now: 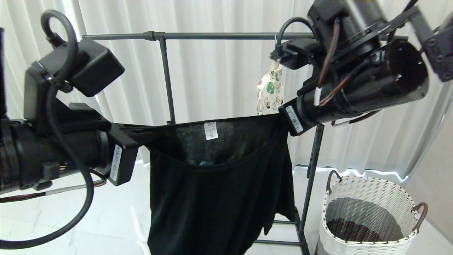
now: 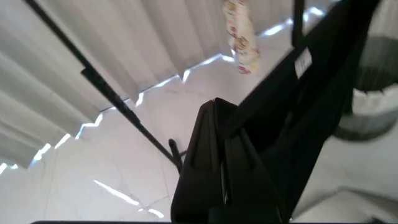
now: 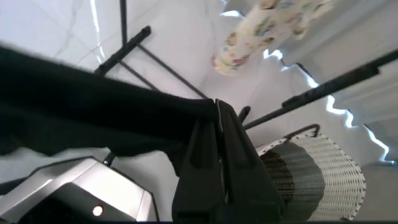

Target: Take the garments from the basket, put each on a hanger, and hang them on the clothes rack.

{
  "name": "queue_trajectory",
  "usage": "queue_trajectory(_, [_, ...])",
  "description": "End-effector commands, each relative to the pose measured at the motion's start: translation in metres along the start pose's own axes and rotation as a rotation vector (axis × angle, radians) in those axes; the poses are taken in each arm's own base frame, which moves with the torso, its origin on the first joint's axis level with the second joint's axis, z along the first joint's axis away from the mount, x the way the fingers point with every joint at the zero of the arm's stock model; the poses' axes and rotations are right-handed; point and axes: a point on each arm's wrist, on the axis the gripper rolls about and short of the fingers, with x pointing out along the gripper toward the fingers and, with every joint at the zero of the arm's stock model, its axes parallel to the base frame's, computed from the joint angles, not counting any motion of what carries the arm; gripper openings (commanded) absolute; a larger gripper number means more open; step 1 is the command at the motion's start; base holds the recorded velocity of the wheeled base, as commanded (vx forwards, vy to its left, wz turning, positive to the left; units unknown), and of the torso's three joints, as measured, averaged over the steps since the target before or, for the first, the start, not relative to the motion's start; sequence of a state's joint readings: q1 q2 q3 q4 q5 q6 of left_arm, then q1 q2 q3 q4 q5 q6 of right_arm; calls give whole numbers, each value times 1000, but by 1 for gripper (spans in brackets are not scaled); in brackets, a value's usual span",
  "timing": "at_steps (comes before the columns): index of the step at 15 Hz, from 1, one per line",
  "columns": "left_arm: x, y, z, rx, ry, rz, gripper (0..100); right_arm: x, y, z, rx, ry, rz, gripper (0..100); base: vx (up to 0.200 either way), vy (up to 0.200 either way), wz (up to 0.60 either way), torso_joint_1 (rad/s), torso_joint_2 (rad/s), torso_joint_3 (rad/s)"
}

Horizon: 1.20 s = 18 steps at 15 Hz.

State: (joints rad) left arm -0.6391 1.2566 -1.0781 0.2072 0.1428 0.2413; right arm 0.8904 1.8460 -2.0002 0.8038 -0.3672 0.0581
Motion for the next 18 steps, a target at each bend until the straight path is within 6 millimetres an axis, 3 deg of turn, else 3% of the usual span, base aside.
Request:
queue_trajectory(1, [-17,-7,25,34,-44,-61,0,-35,-23,1,36,-49,-10,0,0,0,0,0,0,0])
queue_trajectory(2, [-11,-7,42,44,-72,-57,0,-51,-31,0,49,-63,3,0,0,0,0,0,0,0])
queue_trajectory(5, [5,-5,68,84,-114,-43,0,-71,-40,0,68,-105,5,0,0,0,0,0,0,0])
queue_trajectory(9, [3,-12,69,92,-128,-72,0,-85,-48,-3,81,-124,-9,0,0,0,0,0,0,0])
queue_trajectory(11, [1,-14,70,96,-135,-84,0,-115,-59,-8,99,-172,-6,0,0,0,0,0,0,0])
queue_trajectory(13, [6,-15,75,85,-179,-77,0,-172,-74,-22,113,-293,79,0,0,0,0,0,0,0])
queue_trajectory(16, [27,-22,80,81,-269,-149,0,-202,-72,-71,32,-268,311,0,0,0,0,0,0,0])
queue_trajectory(18, [34,-25,81,86,-277,-191,0,-208,-68,-82,-2,-262,399,0,0,0,0,0,0,0])
